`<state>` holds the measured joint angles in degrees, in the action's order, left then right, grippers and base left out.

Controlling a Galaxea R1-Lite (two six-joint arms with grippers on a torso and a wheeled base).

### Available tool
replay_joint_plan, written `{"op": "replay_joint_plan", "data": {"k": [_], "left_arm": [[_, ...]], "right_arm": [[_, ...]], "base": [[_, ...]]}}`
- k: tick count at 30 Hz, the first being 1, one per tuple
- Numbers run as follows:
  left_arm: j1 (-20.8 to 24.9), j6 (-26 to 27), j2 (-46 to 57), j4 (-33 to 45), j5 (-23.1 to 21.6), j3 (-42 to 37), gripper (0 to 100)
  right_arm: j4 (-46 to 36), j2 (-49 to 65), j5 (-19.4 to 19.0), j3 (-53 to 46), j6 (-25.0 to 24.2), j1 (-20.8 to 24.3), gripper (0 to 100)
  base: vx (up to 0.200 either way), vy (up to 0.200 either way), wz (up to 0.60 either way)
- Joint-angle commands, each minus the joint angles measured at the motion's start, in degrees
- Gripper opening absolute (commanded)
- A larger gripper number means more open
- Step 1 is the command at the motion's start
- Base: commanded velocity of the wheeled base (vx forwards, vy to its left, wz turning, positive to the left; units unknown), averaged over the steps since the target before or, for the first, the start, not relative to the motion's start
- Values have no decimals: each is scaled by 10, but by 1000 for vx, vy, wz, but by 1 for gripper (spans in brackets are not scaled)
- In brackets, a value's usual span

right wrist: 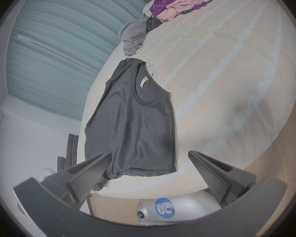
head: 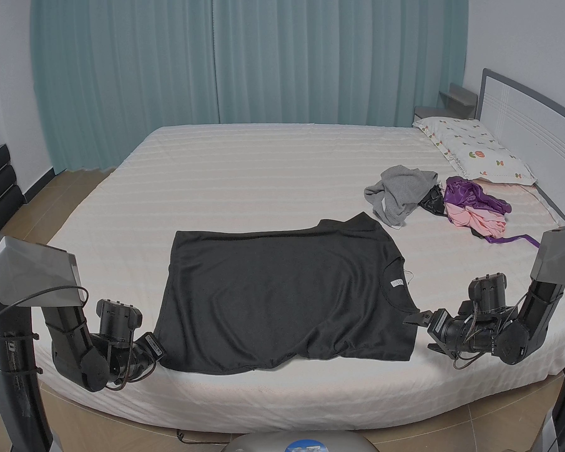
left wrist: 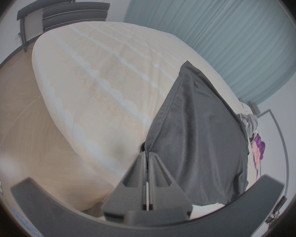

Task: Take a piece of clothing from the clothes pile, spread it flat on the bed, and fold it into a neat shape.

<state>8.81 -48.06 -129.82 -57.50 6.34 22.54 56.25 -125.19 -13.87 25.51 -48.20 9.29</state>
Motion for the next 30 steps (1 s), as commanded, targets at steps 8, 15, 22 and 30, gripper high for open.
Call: {"op": "replay_joint_plan", "data": {"k": [8, 15, 22, 30], "left_arm": [[-21, 83, 20, 3, 10, -43, 0], [-38, 108, 33, 2, 30, -43, 0], [-39, 106, 55, 3, 29, -37, 0], [-43, 101, 52, 3, 25, -35, 0]], "right_arm": [[-1, -31, 0, 1, 36, -1, 100], [-2, -43, 2, 19, 37, -4, 100], [-9, -50, 2, 35, 51, -1, 100], [-10, -56, 2, 44, 61, 2, 100]], "base": [[0, 0, 0], [0, 0, 0], [0, 0, 0], [0, 0, 0]]}}
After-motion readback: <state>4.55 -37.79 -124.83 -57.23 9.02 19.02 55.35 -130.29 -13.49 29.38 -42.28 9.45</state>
